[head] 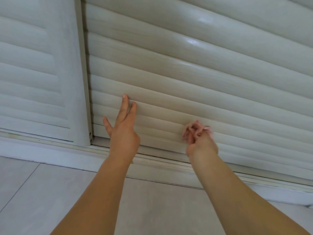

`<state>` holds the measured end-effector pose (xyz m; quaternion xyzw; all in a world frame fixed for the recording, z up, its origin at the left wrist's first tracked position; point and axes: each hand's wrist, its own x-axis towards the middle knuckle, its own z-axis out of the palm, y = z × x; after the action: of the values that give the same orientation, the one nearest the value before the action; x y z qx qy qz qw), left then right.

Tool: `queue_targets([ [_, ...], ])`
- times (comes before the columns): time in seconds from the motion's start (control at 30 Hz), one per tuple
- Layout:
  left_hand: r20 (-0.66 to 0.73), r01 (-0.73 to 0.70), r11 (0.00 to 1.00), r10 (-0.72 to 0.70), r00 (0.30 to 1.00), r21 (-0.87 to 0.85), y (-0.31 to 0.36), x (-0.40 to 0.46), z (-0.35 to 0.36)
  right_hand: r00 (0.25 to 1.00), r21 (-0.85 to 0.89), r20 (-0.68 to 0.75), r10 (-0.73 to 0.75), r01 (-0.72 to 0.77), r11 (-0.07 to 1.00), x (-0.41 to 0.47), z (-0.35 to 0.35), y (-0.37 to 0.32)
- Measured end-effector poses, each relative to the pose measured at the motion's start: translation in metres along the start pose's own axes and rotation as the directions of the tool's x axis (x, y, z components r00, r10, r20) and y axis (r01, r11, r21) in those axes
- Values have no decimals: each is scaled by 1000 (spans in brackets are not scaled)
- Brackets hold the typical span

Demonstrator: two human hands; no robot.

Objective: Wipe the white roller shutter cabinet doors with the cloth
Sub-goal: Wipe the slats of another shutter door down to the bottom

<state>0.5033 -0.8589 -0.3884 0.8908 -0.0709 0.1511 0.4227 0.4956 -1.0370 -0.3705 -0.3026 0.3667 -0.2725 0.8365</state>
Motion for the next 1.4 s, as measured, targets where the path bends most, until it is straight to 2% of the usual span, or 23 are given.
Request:
queue_targets([
  [0.07, 14, -8, 1000, 8, 1000, 18, 0, -1, 0, 992, 100, -48, -119, 123, 987, -1, -1, -7],
  [0.13, 23, -17, 999, 16, 1000, 39, 0, 0, 3, 990, 169, -71, -124, 135, 976, -3, 8, 2],
  [0.2, 19, -13, 999, 12, 1000, 45, 0, 0, 4, 995, 36, -16, -100, 101, 994, -16, 21, 28],
  [0.3, -6, -9, 999, 10, 1000, 35, 0, 0, 6, 992, -162, 125, 12, 8, 987, -40, 39, 58],
  [0.37, -32, -14, 999, 15, 999, 46, -1, 1, 7, 991, -221, 130, 34, -4, 975, -49, 50, 60],
  [0.43, -45, -18, 995, 23, 999, 99, 0, 1, 8, 991, -236, 133, -8, 40, 971, -48, 50, 50],
  [0.53, -48, -10, 985, 18, 999, 170, 3, 0, 12, 981, -133, 121, -151, 166, 977, -37, 35, 15],
  [0.67, -48, 4, 990, 3, 999, 144, 4, 0, 16, 926, 19, 33, -377, 376, 926, -30, 11, -30],
  [0.73, -44, -6, 991, 12, 999, 131, 5, 0, 17, 909, 105, 92, -406, 397, 912, -28, 13, -28],
  [0.8, -42, -7, 992, 12, 999, 124, 6, 0, 17, 906, 134, 206, -369, 348, 928, -28, 27, -7],
  [0.9, -44, -1, 991, 7, 999, 132, 6, 3, 19, 880, -41, 364, -306, 343, 938, -45, 57, 34],
  [1.0, -64, -14, 988, 24, 998, 152, 2, 4, 19, 832, -292, 465, -302, 466, 835, -63, 74, 56],
  [1.07, -60, -11, 984, 22, 998, 179, -1, 4, 18, 810, -326, 505, -297, 498, 803, -63, 72, 50],
  [1.2, -46, -20, 963, 34, 998, 267, -1, 3, 17, 826, -250, 425, -370, 500, 829, -34, 43, 5],
  [1.3, -27, -10, 960, 19, 999, 280, 2, 2, 17, 856, -37, 383, -348, 391, 920, -19, 11, -30],
  [1.4, -1, -20, 956, 22, 1000, 292, 6, 0, 17, 896, -62, 47, -442, 445, 893, -8, -7, -54],
])
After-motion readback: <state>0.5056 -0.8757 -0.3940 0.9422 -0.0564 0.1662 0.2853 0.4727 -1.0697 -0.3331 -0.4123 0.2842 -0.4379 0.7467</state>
